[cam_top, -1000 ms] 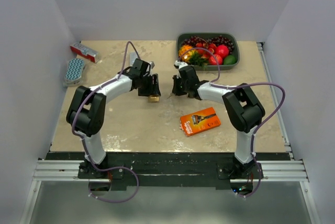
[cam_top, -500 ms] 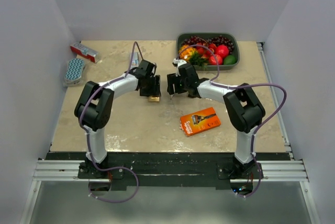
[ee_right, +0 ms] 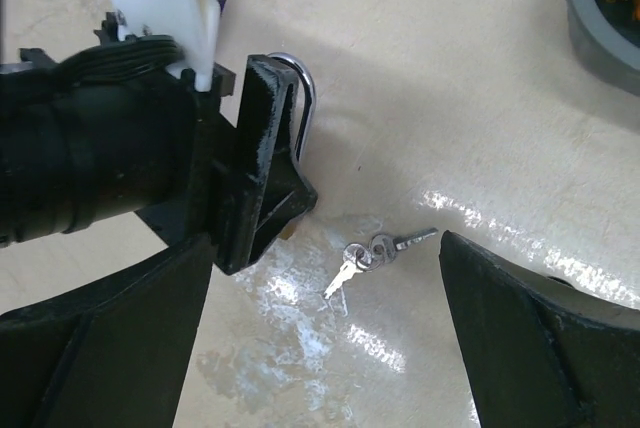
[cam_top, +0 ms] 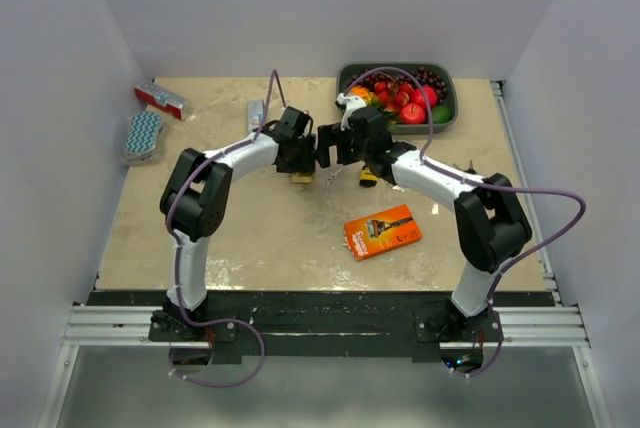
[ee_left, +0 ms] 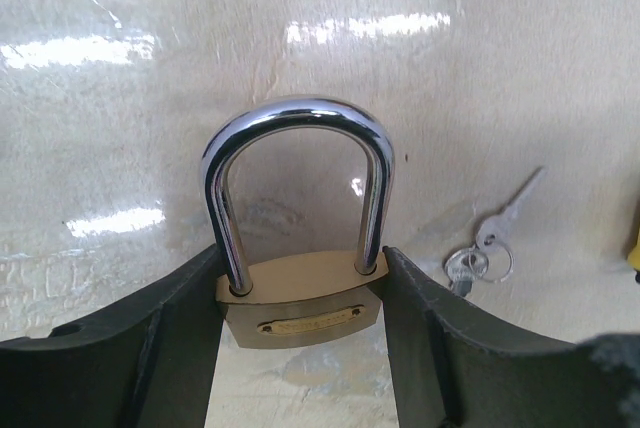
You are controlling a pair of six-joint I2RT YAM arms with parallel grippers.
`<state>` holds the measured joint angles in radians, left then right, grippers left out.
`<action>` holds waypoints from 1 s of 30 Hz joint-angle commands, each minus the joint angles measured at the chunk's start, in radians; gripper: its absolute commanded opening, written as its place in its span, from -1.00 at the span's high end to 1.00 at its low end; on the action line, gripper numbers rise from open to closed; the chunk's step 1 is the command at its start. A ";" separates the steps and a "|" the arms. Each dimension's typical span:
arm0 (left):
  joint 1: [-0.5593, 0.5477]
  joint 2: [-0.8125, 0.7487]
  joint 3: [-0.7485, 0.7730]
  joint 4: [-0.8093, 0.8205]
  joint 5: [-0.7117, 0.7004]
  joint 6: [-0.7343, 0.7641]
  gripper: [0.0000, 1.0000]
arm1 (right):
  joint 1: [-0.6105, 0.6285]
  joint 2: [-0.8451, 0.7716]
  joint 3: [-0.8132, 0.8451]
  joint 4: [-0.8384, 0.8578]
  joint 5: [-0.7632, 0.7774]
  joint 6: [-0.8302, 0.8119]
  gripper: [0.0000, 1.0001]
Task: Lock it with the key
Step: Place the lock at the center of the board.
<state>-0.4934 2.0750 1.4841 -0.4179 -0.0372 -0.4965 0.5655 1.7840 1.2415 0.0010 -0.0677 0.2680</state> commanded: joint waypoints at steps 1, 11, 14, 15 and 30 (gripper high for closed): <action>-0.004 0.069 0.024 -0.076 -0.072 -0.040 0.54 | 0.002 -0.069 0.016 -0.022 0.039 -0.003 -0.98; -0.013 0.002 -0.143 -0.064 -0.017 -0.083 0.81 | 0.001 -0.130 -0.007 -0.030 0.062 -0.010 -0.98; -0.020 -0.023 -0.157 -0.059 -0.027 -0.088 0.83 | 0.002 -0.138 -0.017 -0.029 0.055 0.000 -0.98; -0.022 -0.032 -0.157 -0.062 -0.030 -0.089 0.84 | 0.001 -0.138 -0.023 -0.029 0.054 0.002 -0.98; -0.034 -0.043 -0.248 -0.028 -0.038 -0.109 0.00 | 0.001 -0.136 -0.016 -0.038 0.062 0.011 -0.98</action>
<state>-0.5194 1.9652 1.2964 -0.3248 -0.0864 -0.5652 0.5655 1.6802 1.2186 -0.0452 -0.0341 0.2691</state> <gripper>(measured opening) 0.622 0.989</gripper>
